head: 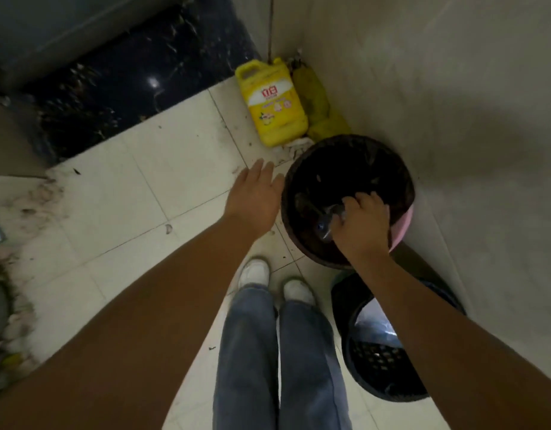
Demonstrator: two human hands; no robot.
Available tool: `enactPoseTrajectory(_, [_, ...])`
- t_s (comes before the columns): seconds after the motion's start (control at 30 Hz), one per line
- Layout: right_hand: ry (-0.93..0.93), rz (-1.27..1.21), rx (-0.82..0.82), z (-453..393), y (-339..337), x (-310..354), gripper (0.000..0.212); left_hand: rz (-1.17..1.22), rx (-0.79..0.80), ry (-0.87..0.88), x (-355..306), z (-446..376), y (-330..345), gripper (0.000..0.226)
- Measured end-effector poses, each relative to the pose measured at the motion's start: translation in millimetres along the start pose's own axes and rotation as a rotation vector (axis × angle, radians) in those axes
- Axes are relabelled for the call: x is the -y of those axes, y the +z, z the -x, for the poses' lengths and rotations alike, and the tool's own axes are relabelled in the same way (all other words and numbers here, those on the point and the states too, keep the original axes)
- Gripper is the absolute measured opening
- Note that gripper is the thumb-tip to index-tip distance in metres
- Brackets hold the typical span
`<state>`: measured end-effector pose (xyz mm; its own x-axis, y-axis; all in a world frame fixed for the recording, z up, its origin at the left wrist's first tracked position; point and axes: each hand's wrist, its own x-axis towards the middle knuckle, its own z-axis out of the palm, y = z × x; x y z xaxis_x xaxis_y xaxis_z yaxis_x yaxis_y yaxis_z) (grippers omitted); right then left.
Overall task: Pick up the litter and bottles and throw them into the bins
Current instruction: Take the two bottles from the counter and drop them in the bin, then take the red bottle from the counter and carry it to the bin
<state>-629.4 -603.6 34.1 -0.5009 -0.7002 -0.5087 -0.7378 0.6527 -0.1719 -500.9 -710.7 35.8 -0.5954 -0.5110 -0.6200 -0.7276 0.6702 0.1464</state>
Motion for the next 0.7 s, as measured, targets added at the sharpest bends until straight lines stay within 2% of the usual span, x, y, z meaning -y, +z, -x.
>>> enactPoseTrajectory(0.07, [-0.109, 0.051, 0.052, 2, -33, 31, 0.045, -0.02, -0.063, -0.091, 17, 25, -33, 0.05])
enactPoseTrajectory(0.17, [-0.314, 0.072, 0.004, 22, -82, 86, 0.051, -0.02, -0.153, -0.261, 41, 86, -82, 0.052])
enactPoseTrajectory(0.4, [-0.77, 0.21, -0.079, 163, -177, 231, 0.061, 0.089, -0.375, -0.663, 91, 312, -146, 0.059])
enactPoseTrajectory(0.53, [-1.046, 0.249, -0.107, 288, -189, 321, 0.064, 0.133, -0.483, -0.927, 118, 478, -132, 0.063])
enactPoseTrajectory(0.7, [-1.438, 0.243, -0.078, 489, -142, 408, 0.067, 0.226, -0.564, -1.273, 124, 698, -55, 0.065])
